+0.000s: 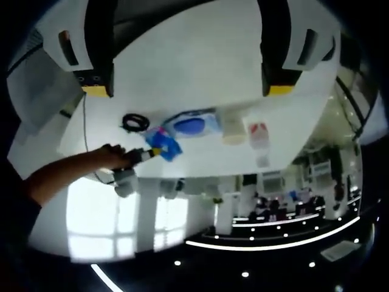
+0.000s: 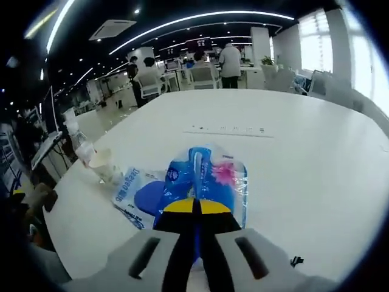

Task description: Arrange the tabletop items into an orderly group along one side of the table until the central work area is clear of visible clutter.

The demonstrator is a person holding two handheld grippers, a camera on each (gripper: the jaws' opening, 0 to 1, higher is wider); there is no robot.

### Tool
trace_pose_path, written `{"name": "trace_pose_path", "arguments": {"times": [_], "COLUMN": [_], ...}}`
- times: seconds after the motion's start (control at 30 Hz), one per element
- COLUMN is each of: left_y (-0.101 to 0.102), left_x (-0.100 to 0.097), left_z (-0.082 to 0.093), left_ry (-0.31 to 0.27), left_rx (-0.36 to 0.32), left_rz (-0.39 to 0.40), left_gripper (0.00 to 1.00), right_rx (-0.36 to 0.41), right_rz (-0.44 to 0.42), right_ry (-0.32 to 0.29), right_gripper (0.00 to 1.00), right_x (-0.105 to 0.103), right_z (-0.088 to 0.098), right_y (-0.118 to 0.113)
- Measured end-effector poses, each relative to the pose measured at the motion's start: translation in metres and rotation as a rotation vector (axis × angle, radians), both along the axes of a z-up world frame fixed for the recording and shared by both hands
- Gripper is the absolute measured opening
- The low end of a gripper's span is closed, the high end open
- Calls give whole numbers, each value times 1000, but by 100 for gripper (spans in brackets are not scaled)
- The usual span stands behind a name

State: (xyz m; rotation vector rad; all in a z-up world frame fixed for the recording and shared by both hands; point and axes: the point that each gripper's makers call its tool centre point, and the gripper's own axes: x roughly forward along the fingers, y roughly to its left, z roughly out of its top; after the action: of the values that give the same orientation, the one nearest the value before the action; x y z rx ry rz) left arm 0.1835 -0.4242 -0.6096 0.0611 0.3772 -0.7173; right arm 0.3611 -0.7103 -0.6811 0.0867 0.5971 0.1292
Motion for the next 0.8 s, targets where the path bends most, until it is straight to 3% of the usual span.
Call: {"name": "trace_pose_path", "arguments": {"times": [0.47, 0.8], "left_y": [0, 0], "left_x": [0, -1], "left_z": [-1, -2], "left_ry": [7, 13], "left_rx": [11, 18], "left_rz": [0, -3], "left_gripper": [96, 96], "right_rx": [92, 95], "right_rz": [-56, -75], "right_ry": [39, 78], "right_gripper": [0, 0], "right_x": [20, 25], "right_z": [-21, -36], "right_y": [20, 28]}}
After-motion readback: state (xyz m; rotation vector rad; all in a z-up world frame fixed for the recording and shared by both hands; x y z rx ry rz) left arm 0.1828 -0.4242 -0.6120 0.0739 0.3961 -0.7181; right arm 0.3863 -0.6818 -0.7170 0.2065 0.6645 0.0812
